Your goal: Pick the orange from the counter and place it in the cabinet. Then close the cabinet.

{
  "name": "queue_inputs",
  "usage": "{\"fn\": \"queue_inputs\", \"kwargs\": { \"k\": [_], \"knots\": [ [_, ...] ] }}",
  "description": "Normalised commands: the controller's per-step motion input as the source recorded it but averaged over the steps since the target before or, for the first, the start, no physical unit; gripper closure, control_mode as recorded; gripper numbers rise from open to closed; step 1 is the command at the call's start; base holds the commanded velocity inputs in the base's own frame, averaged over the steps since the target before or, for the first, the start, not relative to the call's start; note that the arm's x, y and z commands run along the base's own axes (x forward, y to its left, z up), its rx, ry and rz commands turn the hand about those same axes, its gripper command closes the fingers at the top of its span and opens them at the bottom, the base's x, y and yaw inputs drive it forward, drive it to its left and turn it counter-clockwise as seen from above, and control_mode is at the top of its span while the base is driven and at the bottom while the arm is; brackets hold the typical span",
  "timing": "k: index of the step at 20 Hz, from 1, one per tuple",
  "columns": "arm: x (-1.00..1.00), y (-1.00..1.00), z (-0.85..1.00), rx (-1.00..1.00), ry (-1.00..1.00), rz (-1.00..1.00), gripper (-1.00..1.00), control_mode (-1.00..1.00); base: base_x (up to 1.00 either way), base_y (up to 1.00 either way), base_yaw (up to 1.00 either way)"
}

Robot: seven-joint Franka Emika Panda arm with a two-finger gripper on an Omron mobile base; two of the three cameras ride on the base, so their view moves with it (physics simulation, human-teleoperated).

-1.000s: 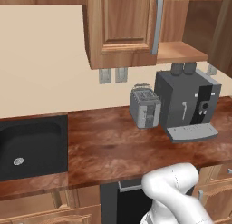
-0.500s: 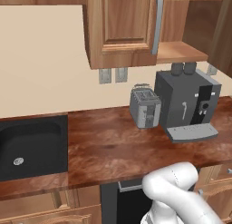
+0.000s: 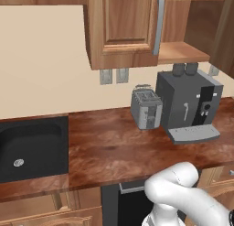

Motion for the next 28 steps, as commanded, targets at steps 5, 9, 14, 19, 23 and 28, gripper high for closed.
{"fn": "queue_inputs", "kwargs": {
  "k": [5,9,14,19,23,28],
  "knots": [
    [0.74,-0.41,-0.25,0.0,0.0,0.01,-1.0,-1.0,0.0,0.0,0.0],
    [0.87,-0.39,-0.38,0.0,0.0,0.01,-1.0,-1.0,0.0,0.0,0.0],
    [0.72,-0.45,-0.24,0.0,-0.01,0.01,-1.0,-1.0,0.0,0.0,0.0],
    [0.59,-0.56,-0.08,0.02,0.0,0.01,-1.0,-1.0,0.0,0.0,0.0],
    [0.61,-0.52,-0.08,0.02,-0.01,0.03,-1.0,-1.0,0.0,0.0,0.0],
    [0.56,-0.12,-0.13,0.0,-0.01,0.05,-1.0,-1.0,0.0,0.0,0.0]
  ]
}}
